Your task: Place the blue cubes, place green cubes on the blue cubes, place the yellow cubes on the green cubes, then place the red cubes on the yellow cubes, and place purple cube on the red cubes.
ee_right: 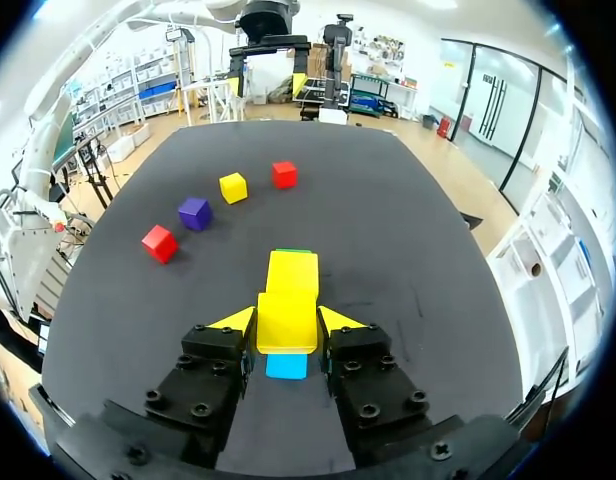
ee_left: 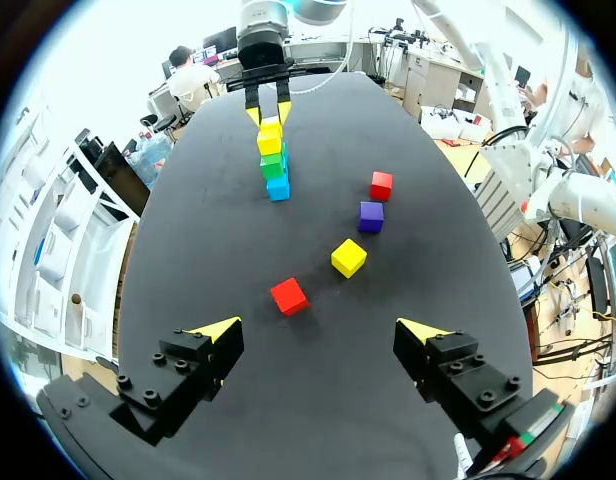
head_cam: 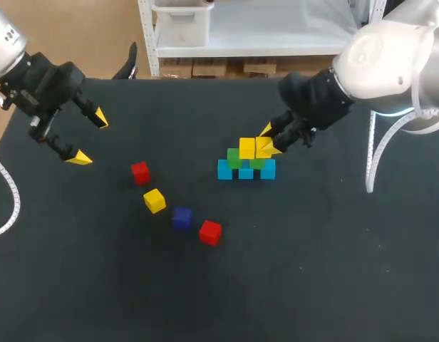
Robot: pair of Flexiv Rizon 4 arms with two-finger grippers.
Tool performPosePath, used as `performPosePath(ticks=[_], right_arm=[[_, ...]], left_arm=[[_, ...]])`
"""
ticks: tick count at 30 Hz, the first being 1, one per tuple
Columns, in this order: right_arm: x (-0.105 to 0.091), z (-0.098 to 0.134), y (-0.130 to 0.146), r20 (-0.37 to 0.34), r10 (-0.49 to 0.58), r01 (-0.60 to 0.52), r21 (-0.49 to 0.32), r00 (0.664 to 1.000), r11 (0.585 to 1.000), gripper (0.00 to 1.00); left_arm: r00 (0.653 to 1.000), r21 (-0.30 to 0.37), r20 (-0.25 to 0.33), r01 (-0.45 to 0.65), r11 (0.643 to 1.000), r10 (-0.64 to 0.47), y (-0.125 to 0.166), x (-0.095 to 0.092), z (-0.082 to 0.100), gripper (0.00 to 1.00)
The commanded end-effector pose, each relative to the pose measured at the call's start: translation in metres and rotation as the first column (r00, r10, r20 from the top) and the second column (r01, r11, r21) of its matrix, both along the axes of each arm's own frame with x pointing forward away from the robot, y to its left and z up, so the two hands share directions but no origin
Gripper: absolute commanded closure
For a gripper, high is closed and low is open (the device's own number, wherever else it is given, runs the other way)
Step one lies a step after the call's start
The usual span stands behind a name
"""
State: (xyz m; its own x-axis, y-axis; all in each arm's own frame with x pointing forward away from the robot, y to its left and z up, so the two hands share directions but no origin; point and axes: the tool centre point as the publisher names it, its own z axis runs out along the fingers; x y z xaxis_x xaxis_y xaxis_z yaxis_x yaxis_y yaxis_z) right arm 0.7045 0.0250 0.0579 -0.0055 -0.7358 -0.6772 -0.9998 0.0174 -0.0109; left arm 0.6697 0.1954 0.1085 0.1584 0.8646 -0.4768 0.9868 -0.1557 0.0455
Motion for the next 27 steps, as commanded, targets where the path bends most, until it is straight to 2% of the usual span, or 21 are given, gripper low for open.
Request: performPosePath(ticks=[1,25,27], right_arm=[[0.0017,-0.0009,0.0011,-0.002,0.002,-0.002,0.001,1.0,1.0,1.0],[0.0027,-0.005,0.0018,-0.016,0.009,-0.009,0.003,1.0,1.0,1.0],[0.0031,-0.005,0.0014,-0.016,0.008,-0.008,0.003,1.0,1.0,0.97]], left_arm=[[1.0,-0.001,0.003,0.001,1.0,-0.001,0.0006,-0.0006,-0.0003,0.0],[1.0,-0.001,0.003,0.001,1.0,-0.001,0.0006,-0.0006,-0.0003,0.0],[1.0,-0.001,0.003,0.001,1.0,-0.001,0.0006,-0.0006,-0.0003,0.0]])
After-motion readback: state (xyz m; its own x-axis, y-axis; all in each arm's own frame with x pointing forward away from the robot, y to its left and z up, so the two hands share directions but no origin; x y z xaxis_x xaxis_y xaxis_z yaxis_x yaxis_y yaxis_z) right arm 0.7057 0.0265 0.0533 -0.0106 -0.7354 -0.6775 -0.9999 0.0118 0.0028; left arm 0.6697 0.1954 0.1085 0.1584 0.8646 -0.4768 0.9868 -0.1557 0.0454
